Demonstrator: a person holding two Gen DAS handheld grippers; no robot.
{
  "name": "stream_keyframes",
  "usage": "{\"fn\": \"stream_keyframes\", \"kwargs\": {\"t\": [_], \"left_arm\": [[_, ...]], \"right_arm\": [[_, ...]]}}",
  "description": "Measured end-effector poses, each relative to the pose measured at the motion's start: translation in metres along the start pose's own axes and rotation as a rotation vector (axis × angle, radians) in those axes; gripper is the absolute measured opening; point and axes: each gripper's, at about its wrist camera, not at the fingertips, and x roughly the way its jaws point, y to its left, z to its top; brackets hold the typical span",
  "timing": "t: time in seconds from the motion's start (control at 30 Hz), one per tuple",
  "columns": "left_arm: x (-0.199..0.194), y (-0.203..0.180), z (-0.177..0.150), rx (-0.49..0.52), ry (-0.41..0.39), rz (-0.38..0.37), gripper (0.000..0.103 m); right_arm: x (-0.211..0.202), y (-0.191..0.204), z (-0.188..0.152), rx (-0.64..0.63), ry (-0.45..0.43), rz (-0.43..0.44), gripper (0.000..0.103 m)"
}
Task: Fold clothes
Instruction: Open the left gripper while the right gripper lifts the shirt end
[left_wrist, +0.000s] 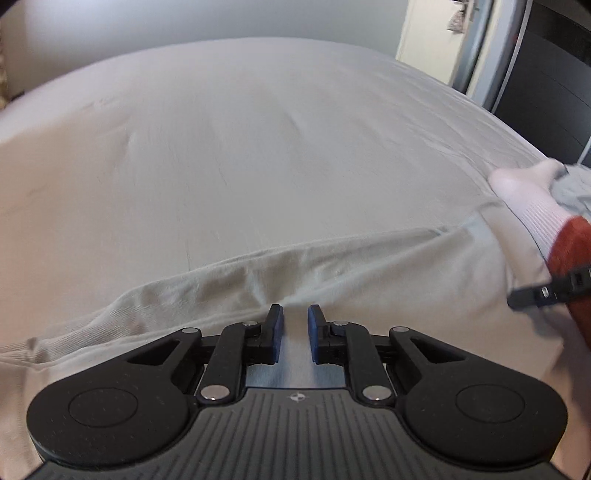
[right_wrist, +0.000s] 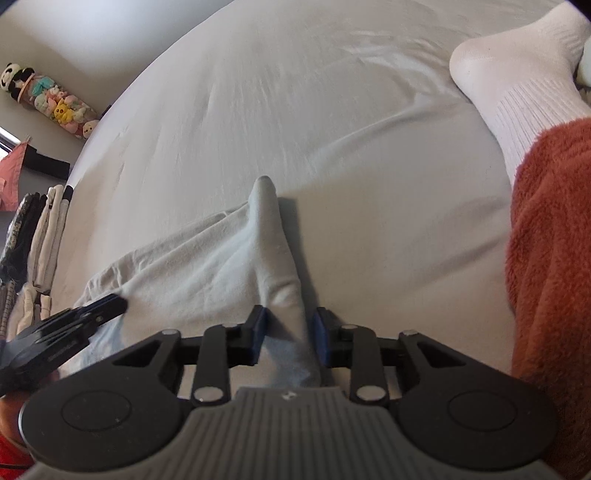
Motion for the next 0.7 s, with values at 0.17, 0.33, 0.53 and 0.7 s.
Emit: {"fn": "stream_keyframes", "kwargs": {"t": [0.17, 0.33, 0.53, 0.7], "left_arm": [[0.005, 0.001, 0.003, -0.006, 0.034, 0.006, 0.017], [-0.019, 0.005, -0.003, -0.044, -0.006, -0.034, 0.017], [-0.062, -0.016, -0.029, 0.111, 0.005, -0.036, 0.017], [-0.066, -0.041, -0.06, 0.26, 0.075, -0.035, 0.017]], "right_arm": [[-0.002, -0.002, 0.0, 0.037, 0.007, 0.045, 0.008], [-0.022, -0.002, 0.004, 0.105, -0.025, 0.162, 0.007], [-0.043, 0.01, 0.012, 0.111, -0.065, 0.281, 0.007], [-0.052, 0.025, 0.017, 0.086, -0.088, 0.331, 0.007]]}}
